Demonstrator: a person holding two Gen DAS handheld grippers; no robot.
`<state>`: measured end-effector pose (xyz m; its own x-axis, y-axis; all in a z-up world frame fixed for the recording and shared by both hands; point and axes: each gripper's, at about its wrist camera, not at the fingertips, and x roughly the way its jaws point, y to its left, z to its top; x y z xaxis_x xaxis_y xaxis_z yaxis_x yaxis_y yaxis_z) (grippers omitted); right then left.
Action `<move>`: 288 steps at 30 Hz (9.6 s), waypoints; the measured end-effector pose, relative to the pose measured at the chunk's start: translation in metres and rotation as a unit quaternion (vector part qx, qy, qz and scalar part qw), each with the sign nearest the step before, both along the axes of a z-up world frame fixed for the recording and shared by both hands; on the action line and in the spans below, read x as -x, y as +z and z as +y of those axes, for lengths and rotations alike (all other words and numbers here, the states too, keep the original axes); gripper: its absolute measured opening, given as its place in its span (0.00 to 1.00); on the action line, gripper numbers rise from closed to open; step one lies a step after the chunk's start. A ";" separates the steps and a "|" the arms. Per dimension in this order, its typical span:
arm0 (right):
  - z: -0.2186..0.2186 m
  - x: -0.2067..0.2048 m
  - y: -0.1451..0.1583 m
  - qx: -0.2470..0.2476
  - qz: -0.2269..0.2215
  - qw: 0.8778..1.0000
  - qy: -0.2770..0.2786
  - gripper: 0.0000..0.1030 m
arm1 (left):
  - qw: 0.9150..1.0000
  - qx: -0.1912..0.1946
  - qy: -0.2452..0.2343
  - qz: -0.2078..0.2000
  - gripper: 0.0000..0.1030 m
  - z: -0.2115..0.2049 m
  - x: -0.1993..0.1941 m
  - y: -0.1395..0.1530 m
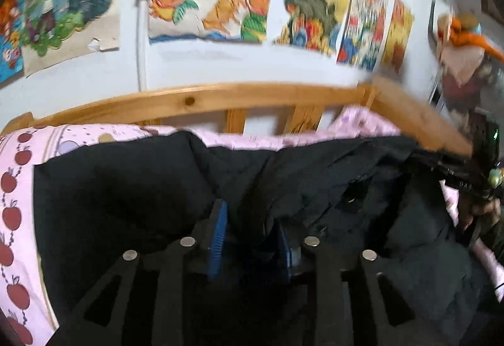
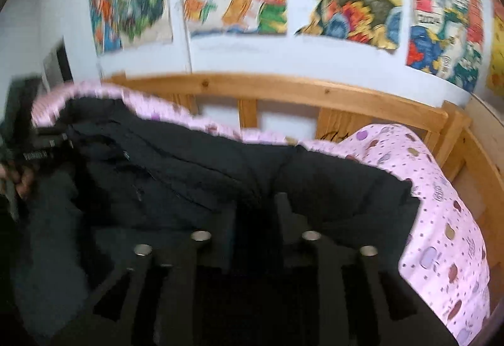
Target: Fold large clothes
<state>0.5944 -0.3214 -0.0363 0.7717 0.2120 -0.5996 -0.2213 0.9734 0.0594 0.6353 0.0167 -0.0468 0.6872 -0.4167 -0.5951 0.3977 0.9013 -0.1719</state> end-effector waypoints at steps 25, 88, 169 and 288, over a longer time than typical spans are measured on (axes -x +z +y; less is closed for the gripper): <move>0.052 -0.042 -0.035 0.037 0.093 0.991 0.087 0.20 | 0.990 -0.100 -0.094 0.039 0.44 -0.097 -0.014 -0.016; 0.083 0.314 0.165 0.079 -0.148 0.986 0.002 0.98 | 0.963 -0.164 0.085 -0.195 1.00 -0.083 0.371 0.225; 0.085 0.517 -0.037 0.225 -0.038 0.968 -0.105 0.98 | 0.902 -0.412 0.004 -0.131 1.00 -0.057 0.536 0.009; 0.068 0.065 -0.011 0.129 -0.084 0.977 -0.144 0.11 | 0.987 -0.065 0.139 -0.047 0.16 -0.014 0.090 0.032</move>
<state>0.5298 -0.2532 -0.0475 0.8694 -0.1708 -0.4637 0.0794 0.9744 -0.2101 0.5449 0.0027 -0.0151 0.8195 -0.1284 -0.5585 0.1404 0.9899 -0.0216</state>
